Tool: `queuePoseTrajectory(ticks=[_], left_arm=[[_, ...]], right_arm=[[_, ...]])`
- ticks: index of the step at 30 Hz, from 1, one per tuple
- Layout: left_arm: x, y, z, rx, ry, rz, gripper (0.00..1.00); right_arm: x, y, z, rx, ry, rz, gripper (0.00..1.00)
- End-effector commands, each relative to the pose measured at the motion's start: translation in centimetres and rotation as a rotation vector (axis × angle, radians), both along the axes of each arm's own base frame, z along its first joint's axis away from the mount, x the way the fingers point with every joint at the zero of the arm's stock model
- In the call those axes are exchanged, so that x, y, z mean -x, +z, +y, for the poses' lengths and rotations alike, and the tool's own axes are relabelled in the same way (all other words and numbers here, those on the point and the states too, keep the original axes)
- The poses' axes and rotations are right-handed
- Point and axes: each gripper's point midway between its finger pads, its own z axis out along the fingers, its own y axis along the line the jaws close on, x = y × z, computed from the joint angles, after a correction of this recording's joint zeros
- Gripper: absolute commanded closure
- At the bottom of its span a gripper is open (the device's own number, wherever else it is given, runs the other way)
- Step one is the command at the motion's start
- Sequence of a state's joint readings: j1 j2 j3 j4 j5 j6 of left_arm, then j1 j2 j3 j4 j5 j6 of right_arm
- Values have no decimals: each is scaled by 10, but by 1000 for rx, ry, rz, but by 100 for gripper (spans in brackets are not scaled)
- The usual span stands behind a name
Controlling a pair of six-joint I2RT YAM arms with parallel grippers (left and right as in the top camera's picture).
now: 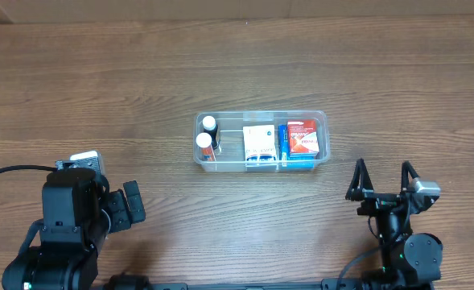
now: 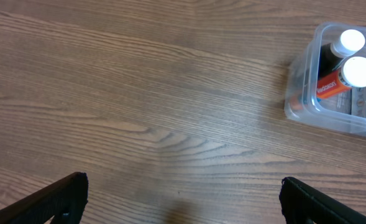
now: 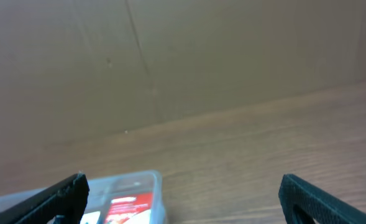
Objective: Pack container
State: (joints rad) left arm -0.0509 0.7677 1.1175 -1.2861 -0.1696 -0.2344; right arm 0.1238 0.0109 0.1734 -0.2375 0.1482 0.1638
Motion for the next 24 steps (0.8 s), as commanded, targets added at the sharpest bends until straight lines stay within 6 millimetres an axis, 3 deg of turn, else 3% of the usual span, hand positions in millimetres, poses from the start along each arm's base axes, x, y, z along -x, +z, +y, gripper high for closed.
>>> queuePoseTrajectory(ticks=[1,3,24], left_arm=[[0,1,2,-1,20,-9,0],[0,1,2,-1,20,-9,0],[0,1,2,-1,20,-9,0]], right_arm=[[-7,-16,-8,18,-41,-22,0],[-11,-38,-8,36,-40,20,0],[-11,-38,-3,71,-8,14,0]])
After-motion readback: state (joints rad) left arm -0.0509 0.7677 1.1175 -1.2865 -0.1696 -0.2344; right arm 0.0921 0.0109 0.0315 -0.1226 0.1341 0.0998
